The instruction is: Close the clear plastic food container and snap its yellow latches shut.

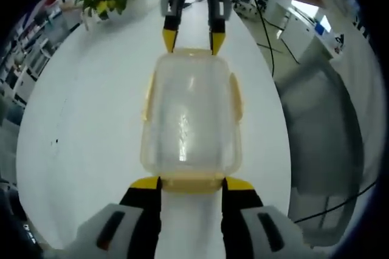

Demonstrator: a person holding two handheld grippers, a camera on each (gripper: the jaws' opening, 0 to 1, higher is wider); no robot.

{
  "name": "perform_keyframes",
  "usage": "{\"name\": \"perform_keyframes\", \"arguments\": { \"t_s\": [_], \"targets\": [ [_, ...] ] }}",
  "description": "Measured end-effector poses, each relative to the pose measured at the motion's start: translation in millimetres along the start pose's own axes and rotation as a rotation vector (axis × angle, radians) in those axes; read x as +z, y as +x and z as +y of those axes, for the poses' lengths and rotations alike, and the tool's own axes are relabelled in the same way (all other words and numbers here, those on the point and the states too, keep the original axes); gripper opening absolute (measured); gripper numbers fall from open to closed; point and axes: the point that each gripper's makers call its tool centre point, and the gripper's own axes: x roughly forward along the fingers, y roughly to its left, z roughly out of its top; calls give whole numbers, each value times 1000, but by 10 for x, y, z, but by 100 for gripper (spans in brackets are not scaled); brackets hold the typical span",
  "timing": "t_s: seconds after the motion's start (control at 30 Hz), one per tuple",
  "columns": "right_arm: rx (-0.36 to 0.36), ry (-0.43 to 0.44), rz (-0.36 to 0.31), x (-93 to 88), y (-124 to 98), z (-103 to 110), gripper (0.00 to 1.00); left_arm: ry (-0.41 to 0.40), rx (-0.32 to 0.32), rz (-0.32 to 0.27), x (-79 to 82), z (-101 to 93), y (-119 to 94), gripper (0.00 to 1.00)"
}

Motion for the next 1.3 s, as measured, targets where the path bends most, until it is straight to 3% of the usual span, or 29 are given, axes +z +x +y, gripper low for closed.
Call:
{"name": "perform_keyframes", "arguments": {
  "t_s": [0.4, 0.77, 1.3],
  "targets": [
    [2, 5, 30, -240, 11, -38, 37, -6, -10, 8, 170, 21, 156, 33],
    [21, -8, 26, -255, 112, -15, 37, -5, -22, 69, 101, -1, 259, 33],
    [13, -20, 45, -315, 67, -31, 37, 12, -21, 76, 139, -2, 273, 33]
  ]
}}
